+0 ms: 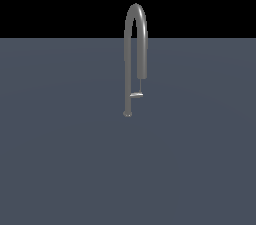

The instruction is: Turn on the faucet by rotating a designated handle.

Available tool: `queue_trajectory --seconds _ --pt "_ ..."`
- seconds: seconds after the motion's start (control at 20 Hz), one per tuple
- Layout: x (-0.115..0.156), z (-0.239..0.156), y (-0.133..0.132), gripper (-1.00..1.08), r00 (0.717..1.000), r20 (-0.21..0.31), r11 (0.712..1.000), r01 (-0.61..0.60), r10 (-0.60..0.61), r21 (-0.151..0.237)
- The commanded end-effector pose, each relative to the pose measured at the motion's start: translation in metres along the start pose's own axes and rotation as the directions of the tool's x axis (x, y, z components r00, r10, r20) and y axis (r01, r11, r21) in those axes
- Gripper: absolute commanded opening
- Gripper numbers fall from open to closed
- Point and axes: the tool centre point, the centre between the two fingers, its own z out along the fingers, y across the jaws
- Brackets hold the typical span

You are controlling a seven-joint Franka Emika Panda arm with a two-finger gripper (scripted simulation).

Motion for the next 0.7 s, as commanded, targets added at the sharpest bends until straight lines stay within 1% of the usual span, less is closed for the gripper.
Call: queue_trajectory --seconds 0.0,0.15,0.35,0.5,0.65 --pt "0.016 -0.007 0.01 -1.0 0.999 0.023 0.997 -0.045 0.044 0.062" --pt "0.036 -0.011 0.025 -1.0 0.993 0.063 0.986 -0.107 0.099 0.13" --pt "0.067 -0.009 0.047 -1.0 0.976 0.131 0.959 -0.199 0.175 0.204" --pt "0.091 -0.001 0.065 -1.0 0.954 0.191 0.93 -0.275 0.232 0.245" --pt "0.116 0.012 0.085 -1.0 0.923 0.257 0.895 -0.354 0.288 0.272"
